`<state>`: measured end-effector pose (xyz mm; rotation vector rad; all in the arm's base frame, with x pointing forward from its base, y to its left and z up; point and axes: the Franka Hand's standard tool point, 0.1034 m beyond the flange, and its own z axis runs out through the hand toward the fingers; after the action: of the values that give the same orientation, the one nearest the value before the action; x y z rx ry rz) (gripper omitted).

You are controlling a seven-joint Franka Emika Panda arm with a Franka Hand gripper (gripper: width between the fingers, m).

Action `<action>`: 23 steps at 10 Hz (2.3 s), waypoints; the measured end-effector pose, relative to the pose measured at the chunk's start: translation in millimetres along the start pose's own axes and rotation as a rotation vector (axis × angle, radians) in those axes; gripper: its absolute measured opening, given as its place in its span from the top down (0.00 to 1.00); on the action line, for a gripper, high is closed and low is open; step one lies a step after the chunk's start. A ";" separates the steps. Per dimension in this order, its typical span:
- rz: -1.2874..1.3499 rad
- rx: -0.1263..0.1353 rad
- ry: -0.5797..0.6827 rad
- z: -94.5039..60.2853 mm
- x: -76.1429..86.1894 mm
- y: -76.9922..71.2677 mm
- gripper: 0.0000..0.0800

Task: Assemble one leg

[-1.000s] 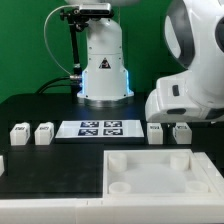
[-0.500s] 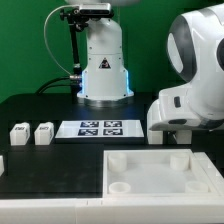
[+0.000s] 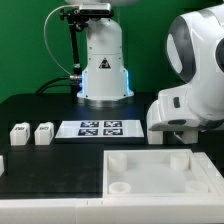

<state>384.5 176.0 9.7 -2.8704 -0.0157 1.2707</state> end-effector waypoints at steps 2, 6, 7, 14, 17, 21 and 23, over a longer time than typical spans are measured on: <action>0.000 0.000 0.000 0.0 0.0 0.0 0.64; -0.075 -0.008 -0.010 -43.7 -7.1 19.0 0.64; -0.068 0.000 0.034 -65.1 -12.1 26.5 0.64; -0.153 0.022 0.587 -106.7 11.5 40.4 0.63; -0.162 0.008 0.921 -214.8 6.7 57.8 0.63; -0.172 0.030 1.342 -214.3 8.8 61.9 0.63; -0.195 -0.001 1.425 -216.4 16.3 72.1 0.63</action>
Offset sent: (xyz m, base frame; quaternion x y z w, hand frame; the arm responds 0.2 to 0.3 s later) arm 0.0000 0.0000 0.0000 0.0000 0.0000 0.0000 1.0000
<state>556.2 104.5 142.6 -2.9158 -0.2603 -0.8964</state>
